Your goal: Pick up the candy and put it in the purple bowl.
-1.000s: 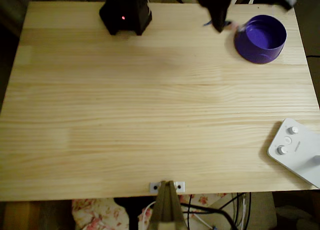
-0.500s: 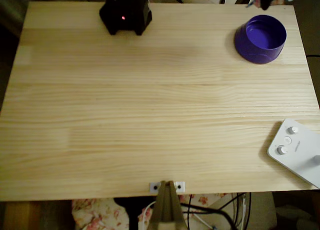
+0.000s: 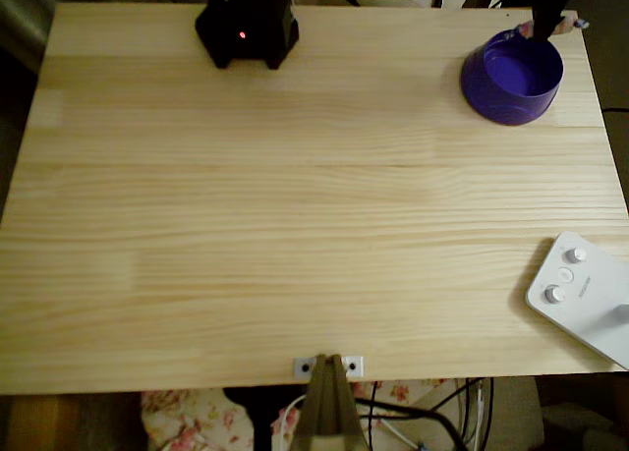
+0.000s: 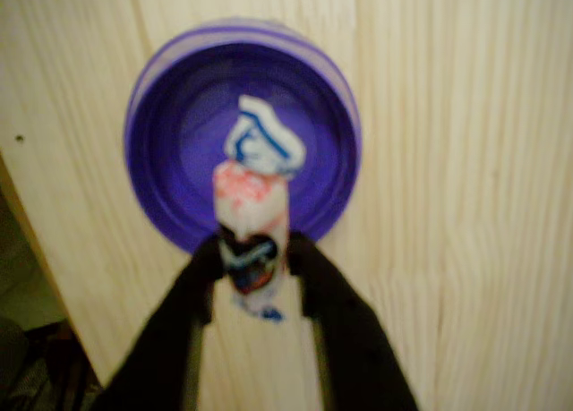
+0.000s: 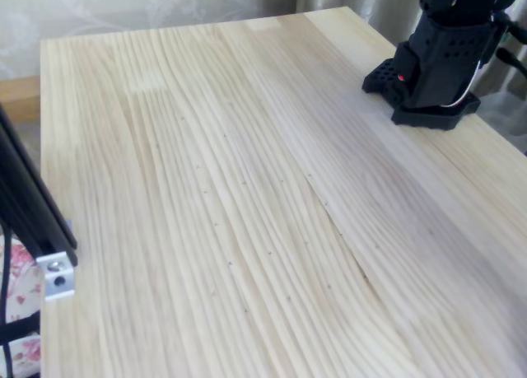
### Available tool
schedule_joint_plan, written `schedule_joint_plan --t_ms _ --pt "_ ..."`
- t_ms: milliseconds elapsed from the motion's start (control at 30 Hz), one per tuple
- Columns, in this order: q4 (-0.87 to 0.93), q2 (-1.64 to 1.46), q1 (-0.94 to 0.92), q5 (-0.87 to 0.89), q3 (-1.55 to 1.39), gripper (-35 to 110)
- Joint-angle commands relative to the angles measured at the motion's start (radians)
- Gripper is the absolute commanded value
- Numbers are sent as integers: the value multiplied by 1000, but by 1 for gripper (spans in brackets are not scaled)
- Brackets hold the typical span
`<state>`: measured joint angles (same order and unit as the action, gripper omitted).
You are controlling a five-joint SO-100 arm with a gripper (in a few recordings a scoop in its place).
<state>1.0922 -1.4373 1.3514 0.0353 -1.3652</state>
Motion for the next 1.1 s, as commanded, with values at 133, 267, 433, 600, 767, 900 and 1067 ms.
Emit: schedule_joint_plan --t_ms 133,267,433,600,767,900,1067 --pt "-37 -5 -5 15 78 0" --pt "-37 2 -12 11 78 3" --pt "-21 0 -14 15 78 9" --pt "-11 -14 -26 14 78 14" --pt "-2 -31 -32 14 69 18" --pt "3 -71 -49 3 34 18" --pt "38 -172 -121 -25 -18 0"
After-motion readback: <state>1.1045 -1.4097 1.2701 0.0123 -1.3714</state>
